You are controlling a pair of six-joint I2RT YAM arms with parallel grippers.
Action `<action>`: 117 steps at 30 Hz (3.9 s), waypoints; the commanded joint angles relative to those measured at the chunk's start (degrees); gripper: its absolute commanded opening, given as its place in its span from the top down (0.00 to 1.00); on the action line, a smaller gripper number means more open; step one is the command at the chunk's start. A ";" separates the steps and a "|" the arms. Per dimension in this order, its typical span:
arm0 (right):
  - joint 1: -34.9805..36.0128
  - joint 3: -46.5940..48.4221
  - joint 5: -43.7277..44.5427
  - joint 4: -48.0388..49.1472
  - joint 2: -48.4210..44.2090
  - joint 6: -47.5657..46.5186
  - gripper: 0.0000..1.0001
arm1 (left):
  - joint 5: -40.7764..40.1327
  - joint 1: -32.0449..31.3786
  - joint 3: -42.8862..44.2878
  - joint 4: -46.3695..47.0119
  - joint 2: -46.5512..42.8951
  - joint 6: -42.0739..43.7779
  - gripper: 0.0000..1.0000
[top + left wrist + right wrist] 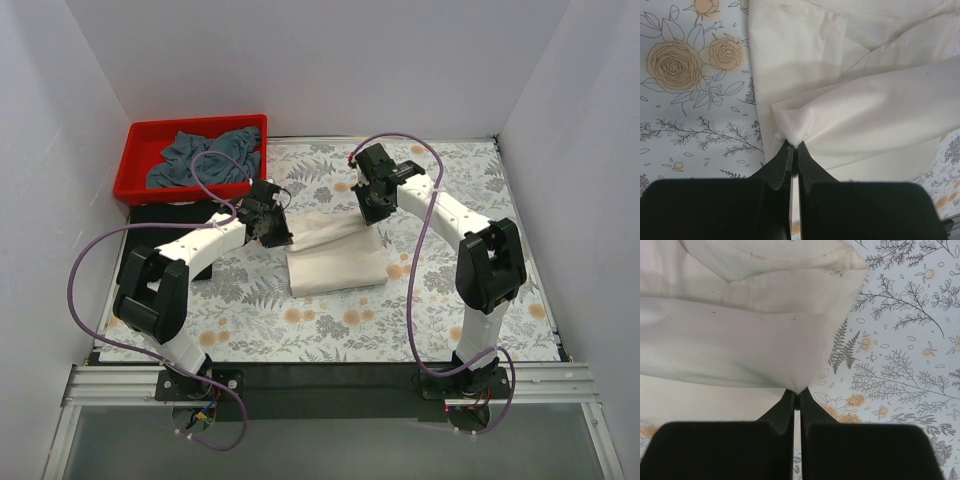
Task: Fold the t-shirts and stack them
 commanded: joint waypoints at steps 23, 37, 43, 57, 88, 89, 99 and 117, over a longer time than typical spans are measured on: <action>-3.63 -5.32 1.96 9.88 2.90 1.45 0.97 | -7.80 0.84 -3.17 12.76 2.38 2.62 0.93; -4.15 -7.25 -5.15 13.04 -4.64 -3.09 0.56 | -6.05 0.75 -9.13 18.83 -10.79 15.89 0.17; -4.51 -12.18 -20.96 19.73 -7.29 -10.05 0.59 | 5.89 0.14 -13.18 21.38 -12.74 23.01 0.45; -11.96 -6.73 -35.29 30.09 9.49 -4.00 0.61 | 4.94 0.40 6.23 24.72 14.05 23.64 0.57; -24.54 -31.07 -59.83 58.49 10.91 16.14 0.61 | 9.69 0.49 -11.07 25.78 6.07 5.09 0.52; -24.81 -31.86 -60.35 58.49 10.21 16.05 0.62 | 9.95 0.57 -11.77 25.95 5.64 5.00 0.52; -21.57 -39.68 -65.63 58.40 -7.80 18.50 0.64 | 10.04 -1.79 -12.57 19.54 -9.30 4.92 0.49; -10.92 -49.26 -63.87 67.36 3.34 18.68 0.81 | 10.57 -8.74 -19.06 25.69 0.44 -0.10 0.82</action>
